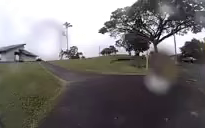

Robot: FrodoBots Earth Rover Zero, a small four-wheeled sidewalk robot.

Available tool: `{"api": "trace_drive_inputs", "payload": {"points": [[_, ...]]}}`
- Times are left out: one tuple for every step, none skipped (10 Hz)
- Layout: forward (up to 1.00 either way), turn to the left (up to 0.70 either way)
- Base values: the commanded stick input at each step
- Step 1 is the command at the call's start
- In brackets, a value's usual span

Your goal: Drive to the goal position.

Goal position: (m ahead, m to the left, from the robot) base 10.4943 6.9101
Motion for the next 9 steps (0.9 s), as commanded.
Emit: {"api": "trace_drive_inputs", "payload": {"points": [[0.70,0.00],[0.70,0.00],[0.70,0.00],[0.70,0.00],[0.70,0.00],[0.70,0.00],[0.70,0.00],[0.70,0.00],[0.70,0.02]]}}
